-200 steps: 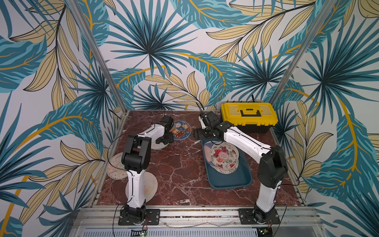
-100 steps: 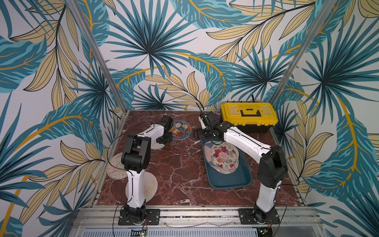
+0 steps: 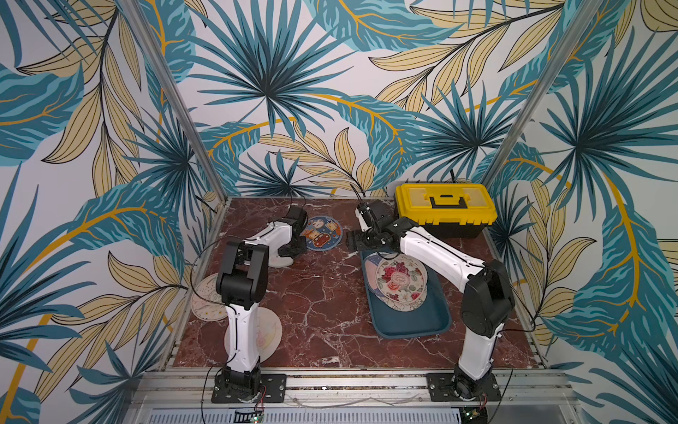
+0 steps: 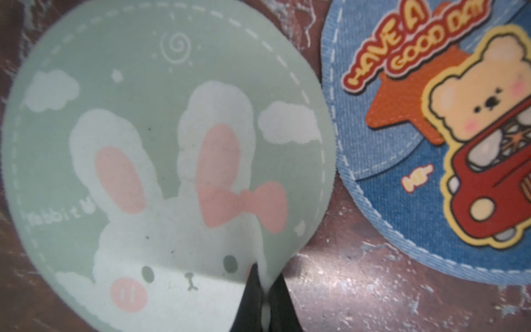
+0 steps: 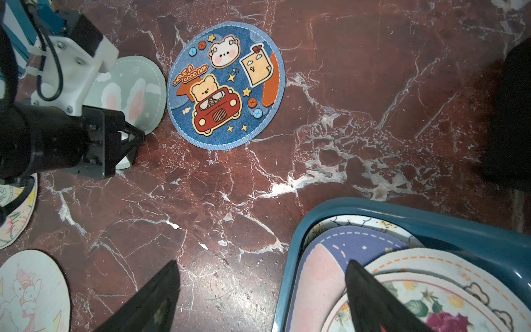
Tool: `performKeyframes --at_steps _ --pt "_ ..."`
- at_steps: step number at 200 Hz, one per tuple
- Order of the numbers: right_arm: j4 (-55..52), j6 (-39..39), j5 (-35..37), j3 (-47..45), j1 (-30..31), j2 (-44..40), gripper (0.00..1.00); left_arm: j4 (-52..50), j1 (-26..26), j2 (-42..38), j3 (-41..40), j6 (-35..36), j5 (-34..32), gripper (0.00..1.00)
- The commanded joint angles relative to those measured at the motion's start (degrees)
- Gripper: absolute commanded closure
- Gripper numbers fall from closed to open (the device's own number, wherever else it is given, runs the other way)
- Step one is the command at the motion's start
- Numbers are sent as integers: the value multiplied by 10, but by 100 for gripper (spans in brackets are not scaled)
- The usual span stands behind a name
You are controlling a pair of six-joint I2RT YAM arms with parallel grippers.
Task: Put the coasters into the storage box
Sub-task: Pick up the coaster from the center of the board.
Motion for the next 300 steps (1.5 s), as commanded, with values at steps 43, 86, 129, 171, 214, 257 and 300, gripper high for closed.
performKeyframes --at_steps 43,86,129,171,214,257,300 --pt "-4 2 -8 8 -1 20 11 42 -6 -116 -82 28 8 100" --pt "7 12 -26 20 -2 21 11 54 -30 -193 -121 56 -1 100" --pt "19 16 -35 24 -3 10 10 60 -71 -249 -154 80 11 100" --pt "29 27 -57 37 -7 9 10 93 -103 -305 -193 88 63 100" --pt "47 37 -86 40 -8 6 12 117 -138 -341 -219 93 110 100" --pt "59 51 -102 43 -8 7 18 139 -168 -339 -228 95 129 100" --pt "52 62 -108 50 -7 20 22 160 -186 -330 -225 86 141 100"
